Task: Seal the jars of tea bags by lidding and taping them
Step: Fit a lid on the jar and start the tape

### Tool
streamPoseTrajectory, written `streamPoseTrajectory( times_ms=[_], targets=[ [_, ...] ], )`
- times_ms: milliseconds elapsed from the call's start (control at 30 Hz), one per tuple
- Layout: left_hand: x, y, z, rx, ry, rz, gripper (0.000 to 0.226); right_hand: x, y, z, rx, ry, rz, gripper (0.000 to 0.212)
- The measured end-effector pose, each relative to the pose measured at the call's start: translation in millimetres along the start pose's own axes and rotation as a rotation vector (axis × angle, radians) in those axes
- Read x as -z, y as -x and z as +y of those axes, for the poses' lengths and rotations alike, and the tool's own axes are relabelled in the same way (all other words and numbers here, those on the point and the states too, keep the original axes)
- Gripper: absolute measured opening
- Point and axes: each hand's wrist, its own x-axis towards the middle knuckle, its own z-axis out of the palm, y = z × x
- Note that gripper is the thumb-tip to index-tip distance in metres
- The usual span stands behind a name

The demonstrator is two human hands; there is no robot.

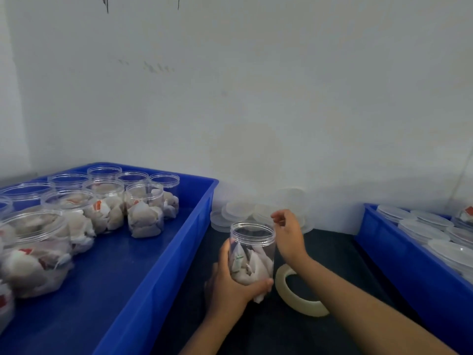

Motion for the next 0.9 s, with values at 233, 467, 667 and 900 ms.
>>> streamPoseTrajectory(
  times_ms=[233,467,667,900],
  targets=[
    [0,2,3,0.002,-0.034,0.001,0.112,-16,-62,15,-0.249,0.36,-0.169,0.048],
    [-3,-2,-4,-0.019,-0.089,0.012,0.104,-26,-90,25,-0.321,0.647,-0.116,0.074],
    [-4,-3,-4,-0.009,-0.134,0.008,0.106,-33,-98,31,-0.367,0.694,-0.109,0.091],
    [-4,-4,-2,-0.011,-0.154,0.015,0.102,-48,-94,33,-0.354,0.694,-0.089,0.102]
  ],
)
